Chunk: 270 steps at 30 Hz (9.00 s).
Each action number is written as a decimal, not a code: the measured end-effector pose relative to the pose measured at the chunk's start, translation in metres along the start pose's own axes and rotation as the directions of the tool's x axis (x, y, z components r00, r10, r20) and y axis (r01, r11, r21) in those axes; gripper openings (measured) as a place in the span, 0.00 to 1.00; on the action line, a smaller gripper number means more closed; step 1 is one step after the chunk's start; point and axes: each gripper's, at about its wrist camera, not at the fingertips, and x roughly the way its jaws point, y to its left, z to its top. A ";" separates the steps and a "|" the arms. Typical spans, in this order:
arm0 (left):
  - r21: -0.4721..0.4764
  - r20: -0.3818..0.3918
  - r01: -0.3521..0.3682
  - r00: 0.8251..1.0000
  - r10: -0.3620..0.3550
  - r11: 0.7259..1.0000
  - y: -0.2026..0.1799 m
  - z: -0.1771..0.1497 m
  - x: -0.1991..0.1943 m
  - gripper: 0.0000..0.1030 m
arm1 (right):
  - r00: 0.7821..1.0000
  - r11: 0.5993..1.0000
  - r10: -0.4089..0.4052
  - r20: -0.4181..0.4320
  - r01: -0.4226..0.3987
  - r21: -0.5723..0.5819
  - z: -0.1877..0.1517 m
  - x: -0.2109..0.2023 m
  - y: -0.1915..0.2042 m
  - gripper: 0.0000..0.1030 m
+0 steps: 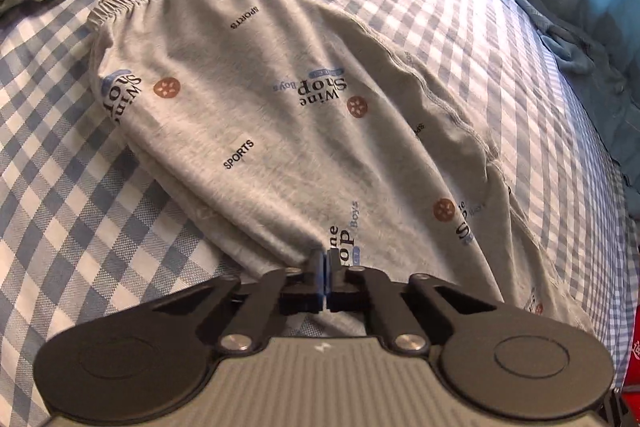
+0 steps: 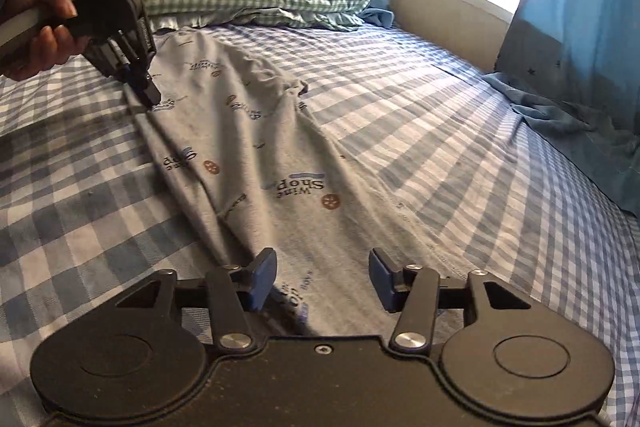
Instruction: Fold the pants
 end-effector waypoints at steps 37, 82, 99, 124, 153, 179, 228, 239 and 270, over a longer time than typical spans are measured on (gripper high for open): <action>0.084 0.328 -0.238 0.924 0.199 0.968 0.098 0.098 -0.044 0.00 | 0.999 0.964 0.036 -0.030 -0.027 0.263 0.051 0.066 0.045 0.51; 0.885 -0.160 0.218 0.972 -0.171 0.411 -0.079 0.135 0.094 0.13 | 0.946 0.914 0.321 0.049 -0.323 0.247 0.093 0.145 0.021 0.00; 0.906 0.272 -0.110 0.891 -0.364 0.408 -0.008 0.017 0.019 0.05 | 0.806 0.407 0.508 0.303 -0.535 0.740 0.097 0.166 -0.057 0.43; 0.717 0.192 -0.061 0.975 -0.113 0.694 0.036 0.080 0.041 0.65 | 0.835 0.085 0.424 0.350 -0.421 0.903 0.143 0.269 -0.108 0.00; 0.491 0.503 -0.393 0.857 0.116 0.777 0.006 0.151 0.043 0.89 | 0.973 0.901 -0.227 -0.047 0.228 0.370 0.141 0.224 -0.053 0.62; 0.684 0.304 -0.114 0.942 -0.139 0.721 -0.156 -0.029 0.031 1.00 | 0.829 0.650 -0.528 -0.186 0.535 0.539 -0.089 0.009 -0.119 0.95; 0.937 -0.329 0.278 0.908 -0.260 -0.214 -0.491 -0.266 0.116 0.00 | 0.955 0.198 -0.296 0.012 0.049 0.979 -0.233 -0.110 -0.160 0.43; 0.959 -0.280 0.259 0.928 -0.245 -0.115 -0.492 -0.256 0.140 0.26 | 0.957 0.139 -0.286 -0.036 0.078 0.987 -0.230 -0.104 -0.166 0.44; 0.565 -0.625 0.577 0.766 -0.151 0.589 -0.485 -0.165 0.130 0.71 | 0.868 0.413 -0.488 -0.093 0.324 0.851 -0.189 -0.099 -0.150 0.06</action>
